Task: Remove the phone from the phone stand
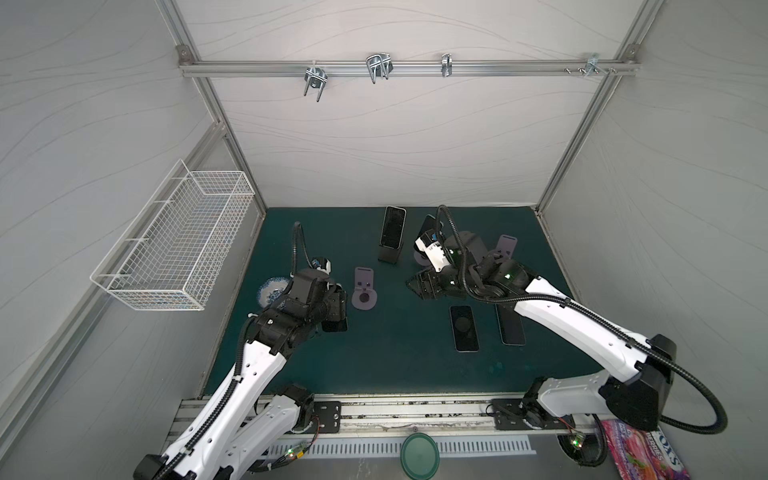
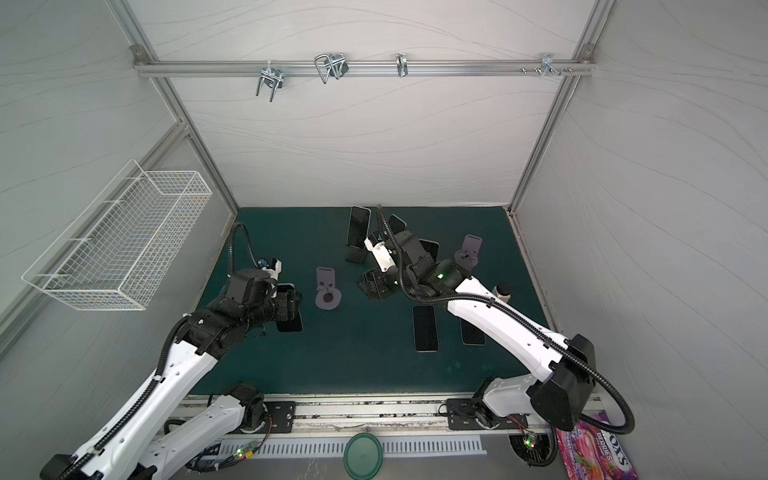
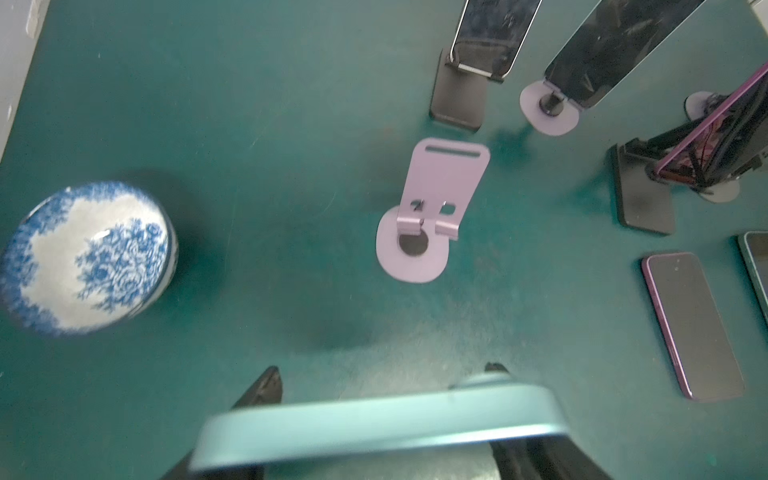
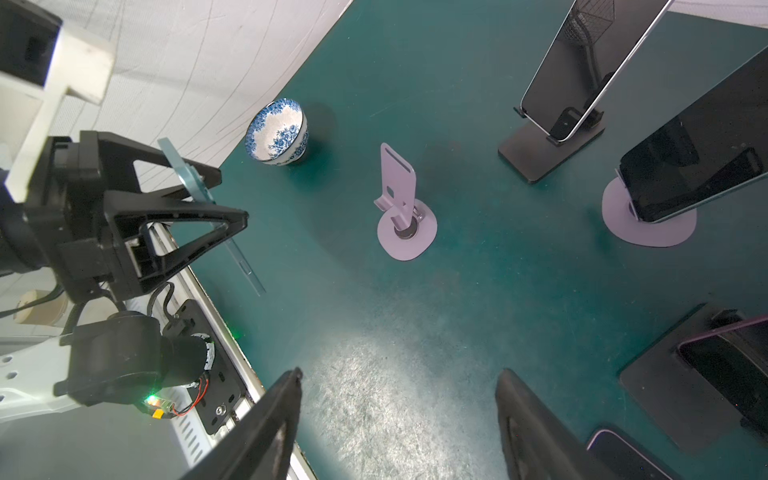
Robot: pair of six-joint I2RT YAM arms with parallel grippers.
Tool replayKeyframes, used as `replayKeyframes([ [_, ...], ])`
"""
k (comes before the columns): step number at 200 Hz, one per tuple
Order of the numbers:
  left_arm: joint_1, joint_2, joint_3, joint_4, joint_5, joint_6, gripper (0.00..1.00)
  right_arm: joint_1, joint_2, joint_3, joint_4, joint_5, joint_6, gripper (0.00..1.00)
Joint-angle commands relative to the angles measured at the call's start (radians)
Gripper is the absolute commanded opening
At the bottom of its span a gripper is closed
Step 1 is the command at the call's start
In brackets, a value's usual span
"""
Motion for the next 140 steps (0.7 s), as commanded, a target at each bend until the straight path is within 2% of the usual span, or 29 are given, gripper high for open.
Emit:
replayKeyframes([
  [1,0.004,-0.023,0.02,-0.008,0.035,-0.067,0.58,0.011,0.014,0.019,-0.029,0.021,0.008,0.75],
  [32,0.002,-0.005,0.022,-0.008,0.126,-0.183,0.54,0.01,0.011,0.04,-0.049,0.043,0.005,0.75],
  [58,-0.023,0.034,0.018,0.007,0.156,-0.253,0.53,-0.002,-0.011,0.042,-0.068,0.07,-0.009,0.75],
  [105,-0.203,0.195,0.046,0.083,0.161,-0.299,0.52,-0.085,-0.085,-0.021,-0.075,0.071,0.012,0.75],
  [140,-0.298,0.345,0.122,0.12,0.175,-0.315,0.52,-0.141,-0.134,-0.061,-0.089,0.068,0.019,0.75],
])
